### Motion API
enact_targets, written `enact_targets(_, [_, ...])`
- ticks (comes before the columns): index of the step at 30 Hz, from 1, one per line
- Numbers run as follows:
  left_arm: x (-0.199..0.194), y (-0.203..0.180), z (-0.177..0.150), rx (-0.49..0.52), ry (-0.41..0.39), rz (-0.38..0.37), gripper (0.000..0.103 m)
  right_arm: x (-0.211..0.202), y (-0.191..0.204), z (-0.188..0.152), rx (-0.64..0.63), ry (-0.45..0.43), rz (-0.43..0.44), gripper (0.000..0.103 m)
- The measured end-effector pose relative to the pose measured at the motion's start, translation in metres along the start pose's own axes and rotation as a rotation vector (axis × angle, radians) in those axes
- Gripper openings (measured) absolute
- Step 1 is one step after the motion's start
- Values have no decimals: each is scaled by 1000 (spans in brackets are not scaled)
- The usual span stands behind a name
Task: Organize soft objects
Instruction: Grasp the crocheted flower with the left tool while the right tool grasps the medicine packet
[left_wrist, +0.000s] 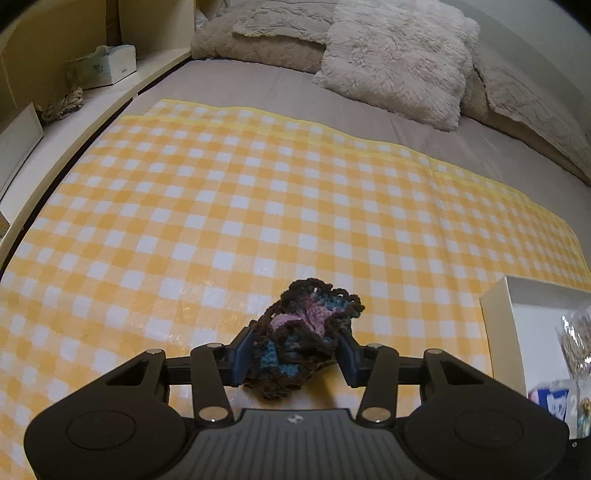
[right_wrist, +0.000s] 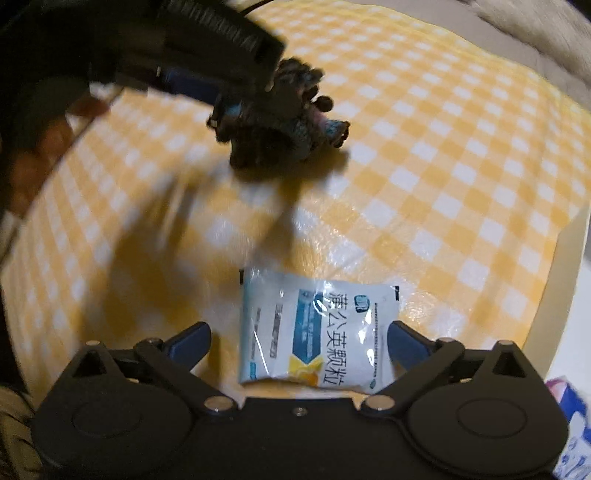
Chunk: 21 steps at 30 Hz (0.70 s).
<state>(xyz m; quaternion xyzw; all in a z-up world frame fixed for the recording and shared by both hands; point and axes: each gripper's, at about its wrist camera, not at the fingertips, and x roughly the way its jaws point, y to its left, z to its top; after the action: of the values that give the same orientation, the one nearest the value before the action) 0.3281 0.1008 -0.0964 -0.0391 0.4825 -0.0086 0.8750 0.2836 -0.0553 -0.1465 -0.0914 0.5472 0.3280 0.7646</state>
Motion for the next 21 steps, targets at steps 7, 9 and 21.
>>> enact_targets(7, [8,5,-16,-1,31,11,73,-7,2,1,8,7,-40,78])
enact_targets(9, [15,4,-19,-1,44,24,77,-7,2,-1,-10,7,-45,75])
enact_targets(21, [35,4,-18,-82,99,-4,47,-14,-2,-3,-30,4,-32,70])
